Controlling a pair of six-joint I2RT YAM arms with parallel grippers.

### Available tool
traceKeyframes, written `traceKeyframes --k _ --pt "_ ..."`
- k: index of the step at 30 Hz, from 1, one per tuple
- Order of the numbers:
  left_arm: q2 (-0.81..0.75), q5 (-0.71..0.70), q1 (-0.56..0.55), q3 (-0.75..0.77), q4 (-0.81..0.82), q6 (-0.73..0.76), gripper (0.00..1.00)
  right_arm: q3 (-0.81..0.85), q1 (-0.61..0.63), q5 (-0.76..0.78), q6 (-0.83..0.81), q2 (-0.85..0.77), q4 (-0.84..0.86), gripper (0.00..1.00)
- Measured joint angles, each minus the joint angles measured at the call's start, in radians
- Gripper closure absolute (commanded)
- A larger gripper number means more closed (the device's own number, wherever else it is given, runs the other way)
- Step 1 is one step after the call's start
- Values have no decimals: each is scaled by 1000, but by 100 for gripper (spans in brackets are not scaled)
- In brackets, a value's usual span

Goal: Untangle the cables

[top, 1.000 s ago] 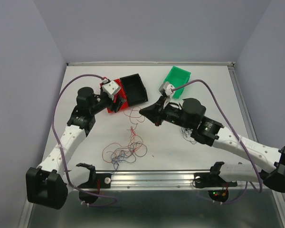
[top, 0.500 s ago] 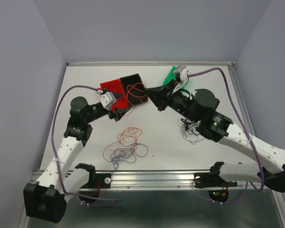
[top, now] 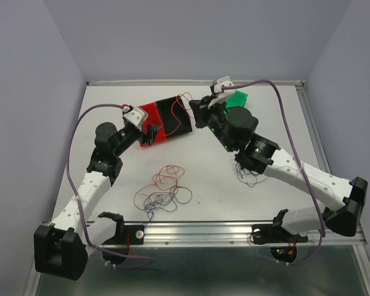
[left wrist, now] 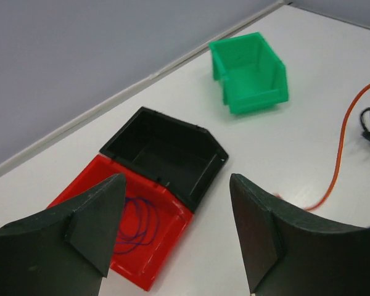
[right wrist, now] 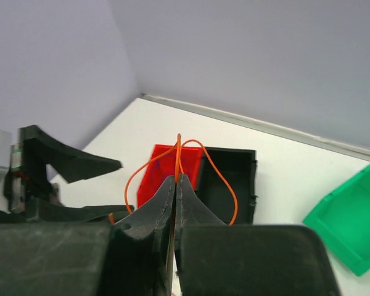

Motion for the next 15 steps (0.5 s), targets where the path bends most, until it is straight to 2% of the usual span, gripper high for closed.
traceKeyframes --k 5,11,15 --pt "66 -172 0 0 -1 -10 21 58 -68 134 -37 138 0 99" --pt "87 -259 0 0 -10 -10 21 100 -339 153 14 323 -19 100" --pt "87 -278 0 0 -7 -9 21 124 -472 143 64 445 -45 99"
